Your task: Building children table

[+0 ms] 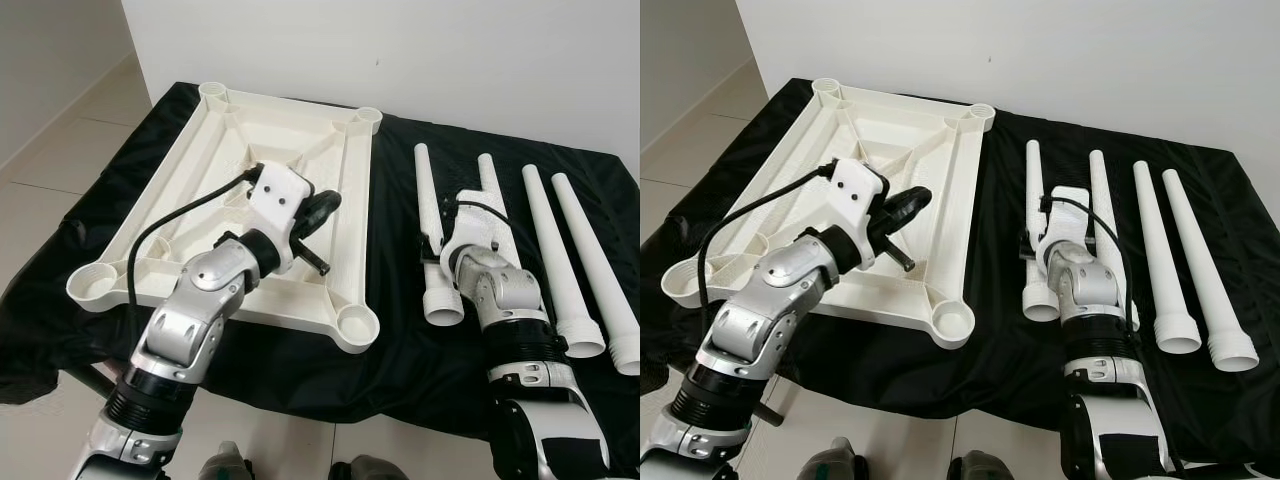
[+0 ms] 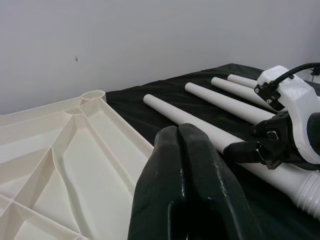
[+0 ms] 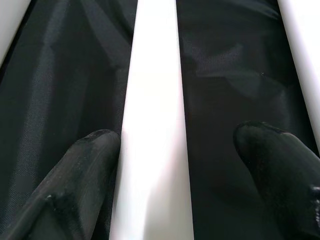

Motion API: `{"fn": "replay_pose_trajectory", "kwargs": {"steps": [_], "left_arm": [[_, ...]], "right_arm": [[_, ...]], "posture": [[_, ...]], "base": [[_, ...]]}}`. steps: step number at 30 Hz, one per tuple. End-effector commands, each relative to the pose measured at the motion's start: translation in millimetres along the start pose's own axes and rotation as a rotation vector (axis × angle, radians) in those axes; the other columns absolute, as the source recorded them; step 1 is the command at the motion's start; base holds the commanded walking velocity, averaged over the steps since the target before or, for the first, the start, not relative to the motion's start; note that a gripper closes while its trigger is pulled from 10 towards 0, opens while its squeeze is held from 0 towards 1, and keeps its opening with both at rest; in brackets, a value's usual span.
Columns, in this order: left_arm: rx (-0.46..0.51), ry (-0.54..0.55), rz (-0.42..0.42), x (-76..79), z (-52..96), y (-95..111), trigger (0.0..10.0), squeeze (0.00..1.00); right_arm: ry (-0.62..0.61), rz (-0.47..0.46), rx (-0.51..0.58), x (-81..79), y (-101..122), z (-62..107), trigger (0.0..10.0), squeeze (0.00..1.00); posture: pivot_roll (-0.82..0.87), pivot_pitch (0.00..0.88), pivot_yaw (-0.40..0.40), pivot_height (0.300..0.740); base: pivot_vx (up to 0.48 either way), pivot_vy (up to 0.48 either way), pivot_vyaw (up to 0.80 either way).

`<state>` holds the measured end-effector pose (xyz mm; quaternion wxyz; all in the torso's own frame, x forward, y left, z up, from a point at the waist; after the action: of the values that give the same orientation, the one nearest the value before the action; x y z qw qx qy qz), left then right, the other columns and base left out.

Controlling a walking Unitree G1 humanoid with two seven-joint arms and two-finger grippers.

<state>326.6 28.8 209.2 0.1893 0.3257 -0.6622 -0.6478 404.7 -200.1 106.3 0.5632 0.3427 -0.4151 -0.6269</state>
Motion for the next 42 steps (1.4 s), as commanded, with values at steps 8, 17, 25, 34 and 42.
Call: {"fn": "replay_pose_trajectory", "kwargs": {"steps": [8,17,25,34,42], "left_arm": [[-0.012,-0.034,0.008,7.5,1.5,2,10.0,0.0],[-0.016,-0.048,0.012,9.5,0.7,4,10.0,0.0],[-0.015,-0.061,0.018,11.0,-0.3,7,10.0,0.0],[-0.006,-0.063,0.031,11.2,-0.3,10,10.0,0.0],[0.026,-0.06,0.056,2.9,-3.1,19,10.0,0.0]], "right_arm": [[-0.005,-0.096,-0.158,0.0,-33,-0.6,10.0,0.0],[0.021,-0.297,-0.342,-7.6,-64,3.5,4.7,0.0],[0.053,-0.396,-0.456,-11.6,-78,9.1,0.0,0.0],[0.101,-0.449,-0.339,-13.1,-52,6.9,0.0,0.0],[0.25,-0.501,-0.027,-15.5,23,11.5,10.0,0.0]], "posture": [[0.03,0.0,-0.049,0.74],[0.02,0.0,-0.04,0.74],[0.01,0.0,-0.031,0.74],[0.01,0.0,-0.032,0.74],[0.01,0.0,-0.038,0.74]], "base": [[0.0,0.0,0.0],[0.0,0.0,0.0],[0.0,0.0,0.0],[0.0,0.0,0.0],[0.0,0.0,0.0]]}}
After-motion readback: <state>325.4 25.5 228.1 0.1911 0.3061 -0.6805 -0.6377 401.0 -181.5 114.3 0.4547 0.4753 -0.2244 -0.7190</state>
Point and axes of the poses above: a point about 5 cm out from each wrist's last joint towards the gripper, its own z axis pointing back from the gripper into the wrist, its own y axis along the axis of the wrist's last joint, x = y × z, the point moved 6 cm from there along -z, pointing out of the wrist towards the gripper, and after that the axes turned 1 degree about -z, right-handed, at the moved point
